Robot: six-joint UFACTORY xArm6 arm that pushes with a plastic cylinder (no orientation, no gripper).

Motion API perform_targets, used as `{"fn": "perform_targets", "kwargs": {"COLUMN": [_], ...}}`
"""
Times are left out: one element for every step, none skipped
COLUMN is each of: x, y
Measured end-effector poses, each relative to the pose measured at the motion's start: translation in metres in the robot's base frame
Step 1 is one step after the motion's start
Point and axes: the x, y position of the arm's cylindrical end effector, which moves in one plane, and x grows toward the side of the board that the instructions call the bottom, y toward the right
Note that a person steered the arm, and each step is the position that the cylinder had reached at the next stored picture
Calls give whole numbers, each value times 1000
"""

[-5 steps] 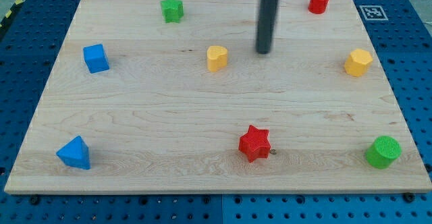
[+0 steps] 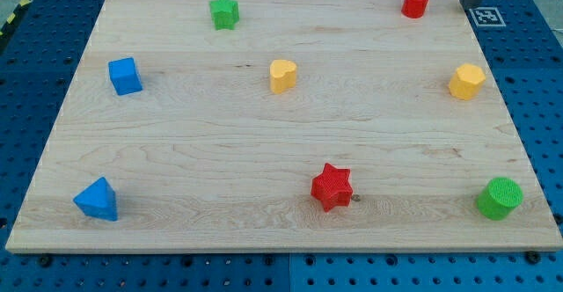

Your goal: Push the red circle towards the top center

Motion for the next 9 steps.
{"fn": "perform_targets", "kwargs": {"x": [0, 0, 0, 0, 1, 1, 1, 1, 1], "y": [-16, -39, -60, -78, -105, -138, -158, -176, -194]}}
